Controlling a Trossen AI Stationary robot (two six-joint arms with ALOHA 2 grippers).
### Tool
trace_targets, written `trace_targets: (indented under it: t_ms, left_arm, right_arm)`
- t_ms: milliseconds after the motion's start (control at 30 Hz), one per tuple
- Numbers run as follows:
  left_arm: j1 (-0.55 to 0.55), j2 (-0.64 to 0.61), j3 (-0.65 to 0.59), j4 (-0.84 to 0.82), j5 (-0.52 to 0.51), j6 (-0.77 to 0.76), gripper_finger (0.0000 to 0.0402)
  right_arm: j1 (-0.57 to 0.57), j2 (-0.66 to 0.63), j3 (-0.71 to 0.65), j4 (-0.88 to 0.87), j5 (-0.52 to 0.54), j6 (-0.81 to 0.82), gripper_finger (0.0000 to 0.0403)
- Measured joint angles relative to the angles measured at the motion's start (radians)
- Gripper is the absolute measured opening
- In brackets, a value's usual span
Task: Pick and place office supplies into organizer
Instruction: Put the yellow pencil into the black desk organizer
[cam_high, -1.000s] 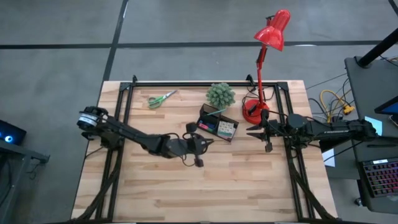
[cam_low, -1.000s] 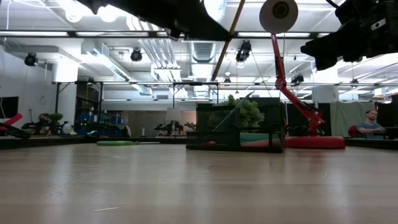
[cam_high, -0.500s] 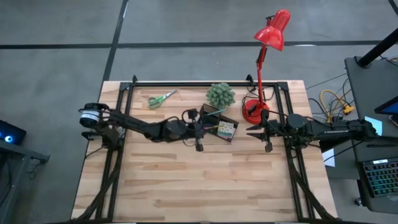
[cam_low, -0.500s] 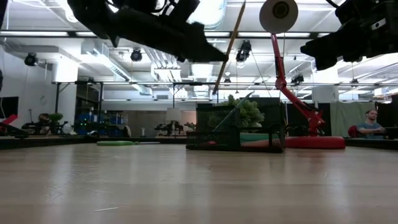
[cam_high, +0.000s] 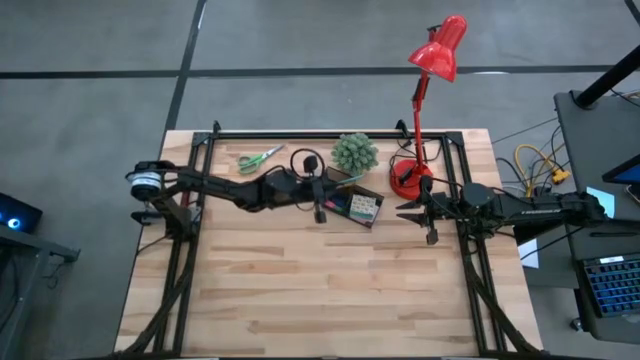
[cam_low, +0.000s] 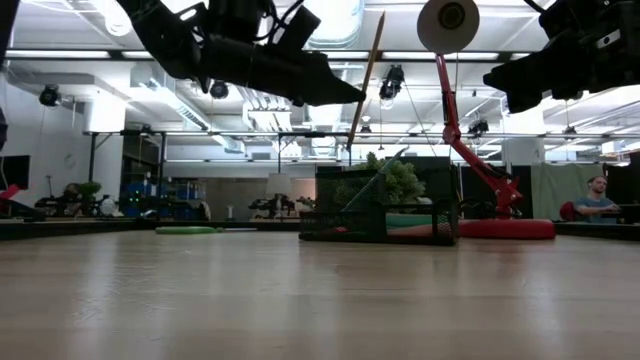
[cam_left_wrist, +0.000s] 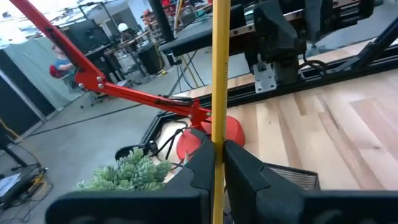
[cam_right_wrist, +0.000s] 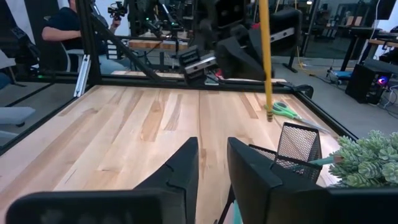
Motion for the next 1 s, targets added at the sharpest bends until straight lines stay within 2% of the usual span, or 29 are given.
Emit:
trace_targets:
  t_ms: [300, 533, 800, 1000]
  left_arm:
    - [0.074, 0.004, -0.008, -0.001, 0.054, -0.001, 0.0006]
    - [0.113, 0.010, -0.009, 0.001, 0.079, -0.002, 0.0006]
    - [0.143, 0.026, -0.011, 0.003, 0.127, -0.072, 0.0006]
    - [0.145, 0.026, -0.013, 0.071, 0.166, -0.108, 0.0006]
  right_arm:
    - [0.000, 0.000, 0.000, 0.000, 0.000, 0.000, 0.0084]
    - [0.000, 0.000, 0.000, 0.000, 0.000, 0.001, 0.0073]
    - [0.000, 0.000, 0.000, 0.000, 0.000, 0.000, 0.0070]
    - [0.000, 0.000, 0.000, 0.000, 0.000, 0.000, 0.0080]
